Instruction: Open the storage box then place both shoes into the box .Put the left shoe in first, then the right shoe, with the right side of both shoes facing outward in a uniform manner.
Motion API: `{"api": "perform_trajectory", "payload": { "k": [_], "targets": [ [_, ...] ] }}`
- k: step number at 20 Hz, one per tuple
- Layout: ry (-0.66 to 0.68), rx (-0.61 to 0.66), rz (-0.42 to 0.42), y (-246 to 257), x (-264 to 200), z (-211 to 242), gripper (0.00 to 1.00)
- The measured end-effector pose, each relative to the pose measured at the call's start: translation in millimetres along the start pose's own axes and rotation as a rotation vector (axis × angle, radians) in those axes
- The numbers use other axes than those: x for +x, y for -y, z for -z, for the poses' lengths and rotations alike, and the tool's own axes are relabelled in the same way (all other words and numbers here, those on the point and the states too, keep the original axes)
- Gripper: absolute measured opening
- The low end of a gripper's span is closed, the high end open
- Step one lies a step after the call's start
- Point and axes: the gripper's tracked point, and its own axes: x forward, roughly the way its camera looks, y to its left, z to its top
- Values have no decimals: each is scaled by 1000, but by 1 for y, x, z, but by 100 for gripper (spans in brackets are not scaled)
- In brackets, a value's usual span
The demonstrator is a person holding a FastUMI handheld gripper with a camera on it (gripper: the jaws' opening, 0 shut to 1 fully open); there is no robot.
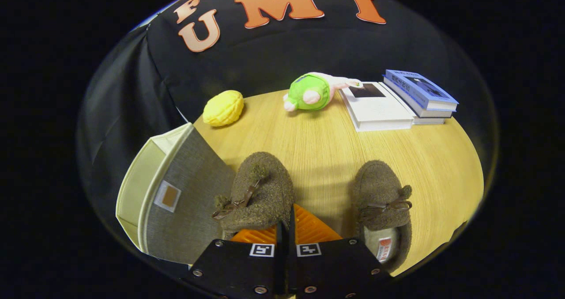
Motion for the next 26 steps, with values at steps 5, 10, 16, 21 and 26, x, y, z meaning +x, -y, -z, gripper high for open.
{"api": "perform_trajectory", "payload": {
  "k": [5, 10, 16, 21, 26],
  "targets": [
    [89, 4, -85, -46, -46, -44, 4],
    [131, 45, -229, -101, -81, -70, 4],
    [108, 70, -282, -149, -76, -86, 4],
    [37, 80, -274, -181, -42, -79, 4],
    [-40, 29, -270, -217, -9, -57, 4]
  ]
}}
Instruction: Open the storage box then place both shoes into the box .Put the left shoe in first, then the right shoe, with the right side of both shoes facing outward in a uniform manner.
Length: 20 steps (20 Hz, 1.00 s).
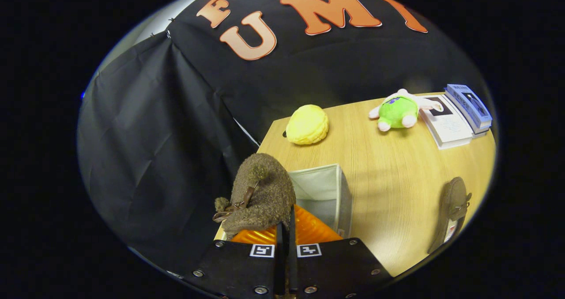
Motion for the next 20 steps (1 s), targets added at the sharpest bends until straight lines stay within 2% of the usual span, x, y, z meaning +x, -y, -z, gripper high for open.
{"api": "perform_trajectory", "payload": {
  "k": [7, 11, 13, 16, 17, 18, 19, 20],
  "targets": [
    [-142, -68, 60, -9, 54, 44, 4],
    [-254, -91, 140, 0, 75, 71, 5],
    [-320, -74, 151, 2, 80, 86, 5],
    [-372, -22, 122, 4, 86, 100, 13],
    [-388, -11, 109, 2, 85, 103, 19],
    [-396, -2, 81, -3, 82, 102, 22],
    [-410, 14, 39, -12, 79, 105, 30],
    [-417, 34, -5, -20, 73, 105, 35]
  ]
}}
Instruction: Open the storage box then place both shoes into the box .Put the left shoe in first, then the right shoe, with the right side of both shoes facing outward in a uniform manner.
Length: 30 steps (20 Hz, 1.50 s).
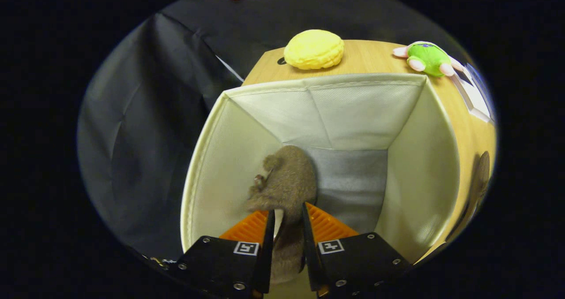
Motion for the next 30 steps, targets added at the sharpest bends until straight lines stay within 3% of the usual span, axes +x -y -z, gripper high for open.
{"api": "perform_trajectory", "payload": {
  "k": [3, 8, 10, 13, 17, 20, 30],
  "targets": [
    [23, 9, -106, -17, -22, 1, 46],
    [139, -16, -225, -31, -77, -1, 54],
    [180, -14, -257, -30, -101, -2, 64],
    [256, -39, -238, -9, -134, -7, 77],
    [333, -23, -209, 32, -169, -10, 84],
    [364, 9, -199, 62, -189, -9, 85],
    [447, 108, -6, 206, -215, 3, 86]
  ]
}}
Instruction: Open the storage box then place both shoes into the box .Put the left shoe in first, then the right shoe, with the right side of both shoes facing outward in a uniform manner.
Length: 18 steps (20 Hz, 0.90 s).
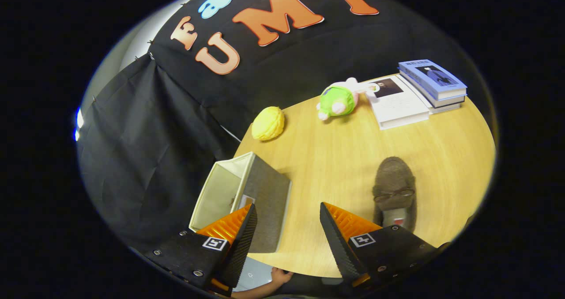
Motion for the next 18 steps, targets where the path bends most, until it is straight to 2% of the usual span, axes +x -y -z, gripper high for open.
{"api": "perform_trajectory", "payload": {
  "k": [7, 13, 18],
  "targets": [
    [8, 0, 162, 93, -10, 14, 86],
    [-63, -19, 253, 143, 3, 41, 86],
    [-90, -23, 327, 174, 18, 47, 86]
  ]
}}
